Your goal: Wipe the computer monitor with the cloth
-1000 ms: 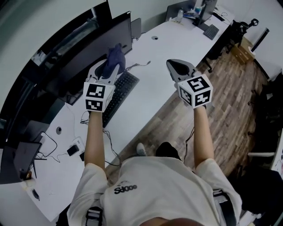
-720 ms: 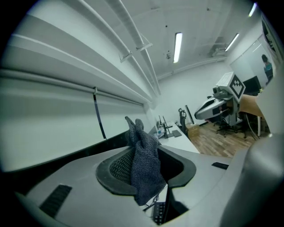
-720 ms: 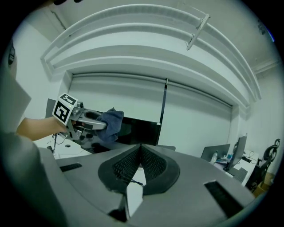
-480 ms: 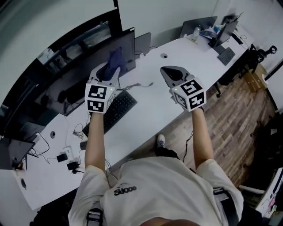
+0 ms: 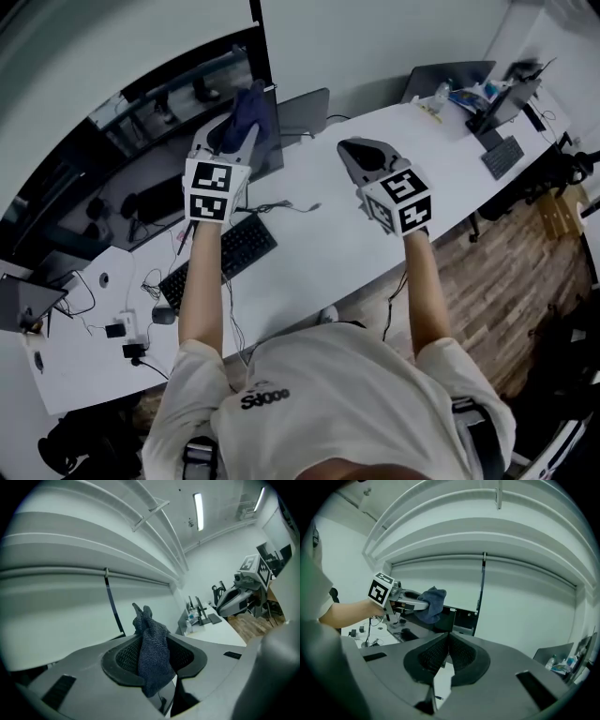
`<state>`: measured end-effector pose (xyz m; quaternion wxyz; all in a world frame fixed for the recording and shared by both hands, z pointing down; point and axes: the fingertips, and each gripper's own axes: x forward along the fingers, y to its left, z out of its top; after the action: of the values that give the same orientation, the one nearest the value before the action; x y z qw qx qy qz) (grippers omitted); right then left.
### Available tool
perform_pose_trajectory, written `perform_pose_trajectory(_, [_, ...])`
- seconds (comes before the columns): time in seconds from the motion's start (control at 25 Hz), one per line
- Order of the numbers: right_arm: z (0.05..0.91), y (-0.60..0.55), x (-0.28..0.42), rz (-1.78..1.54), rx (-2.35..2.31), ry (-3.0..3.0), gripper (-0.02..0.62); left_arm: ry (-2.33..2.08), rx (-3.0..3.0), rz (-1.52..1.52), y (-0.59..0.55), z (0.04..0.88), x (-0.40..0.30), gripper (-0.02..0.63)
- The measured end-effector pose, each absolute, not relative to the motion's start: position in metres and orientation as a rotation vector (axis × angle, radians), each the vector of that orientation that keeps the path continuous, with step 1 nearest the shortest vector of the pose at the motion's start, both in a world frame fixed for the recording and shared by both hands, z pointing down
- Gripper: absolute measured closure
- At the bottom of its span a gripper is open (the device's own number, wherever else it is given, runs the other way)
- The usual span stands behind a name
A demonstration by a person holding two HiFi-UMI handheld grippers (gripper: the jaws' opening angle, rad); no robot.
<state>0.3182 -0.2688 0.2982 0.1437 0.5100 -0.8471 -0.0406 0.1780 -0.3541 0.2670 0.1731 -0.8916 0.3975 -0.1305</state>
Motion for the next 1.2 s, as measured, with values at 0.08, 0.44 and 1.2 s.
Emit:
perform_pose_trajectory(0.08, [0.299, -0.28, 0.332, -0.111, 1.459, -2.458, 0.589, 1.155, -2.515, -0.363, -0.365, 0.261, 0.189, 0.454])
perform_pose_trajectory(0.44, [0.294, -0.332, 0.365, -0.087, 1.385, -2.584, 0.589, 1.333, -2.346, -0.465, -0.434, 0.214, 0.216, 0.455])
perform_pose_trajectory(1.2, [0.316, -0.363, 0.316, -0.04, 1.177, -2.638, 0.589, 1.46, -2.246, -0.729, -0.451, 0.235, 0.197, 0.466])
